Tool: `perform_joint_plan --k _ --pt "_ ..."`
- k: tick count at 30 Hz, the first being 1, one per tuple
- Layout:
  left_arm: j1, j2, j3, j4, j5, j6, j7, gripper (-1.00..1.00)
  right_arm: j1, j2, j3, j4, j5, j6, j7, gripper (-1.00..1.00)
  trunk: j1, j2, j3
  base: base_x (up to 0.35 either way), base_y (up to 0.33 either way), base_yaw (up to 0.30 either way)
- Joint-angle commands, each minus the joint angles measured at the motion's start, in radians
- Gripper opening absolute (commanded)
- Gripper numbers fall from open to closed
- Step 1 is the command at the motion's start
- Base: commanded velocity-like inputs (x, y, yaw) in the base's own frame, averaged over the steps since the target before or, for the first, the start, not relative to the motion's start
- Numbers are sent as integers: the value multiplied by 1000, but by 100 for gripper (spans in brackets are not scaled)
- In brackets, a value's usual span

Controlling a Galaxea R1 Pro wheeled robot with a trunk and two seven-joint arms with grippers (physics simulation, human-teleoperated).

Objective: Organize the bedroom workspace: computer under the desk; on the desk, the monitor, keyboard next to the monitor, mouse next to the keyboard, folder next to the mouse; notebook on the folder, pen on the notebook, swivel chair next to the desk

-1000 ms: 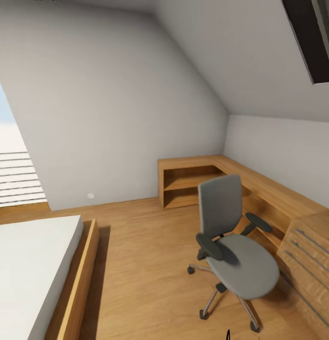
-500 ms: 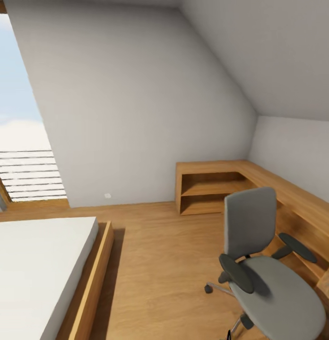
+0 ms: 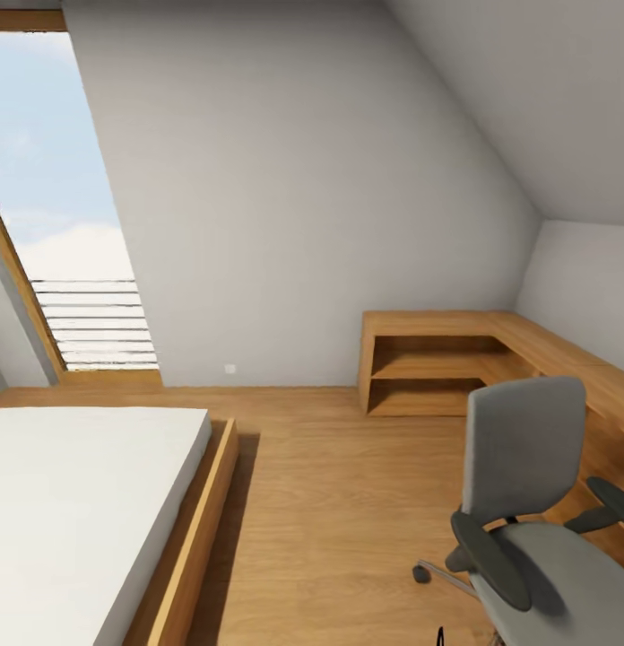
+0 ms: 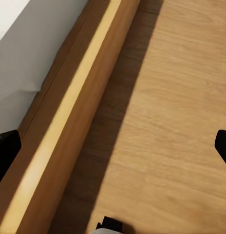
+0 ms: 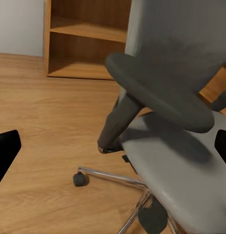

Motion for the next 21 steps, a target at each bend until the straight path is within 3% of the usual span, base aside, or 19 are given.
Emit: perform_joint_plan --k 1,21 --pt "0 -1 9 -2 -8 -1 -5 100 -1 0 9 1 -7 -3 -4 100 0 -1 -1 126 -3 84" --pt "0 -1 8 -2 -8 1 -5 100 -1 -2 9 3 -8 -6 -5 100 0 -1 -2 307 0 9"
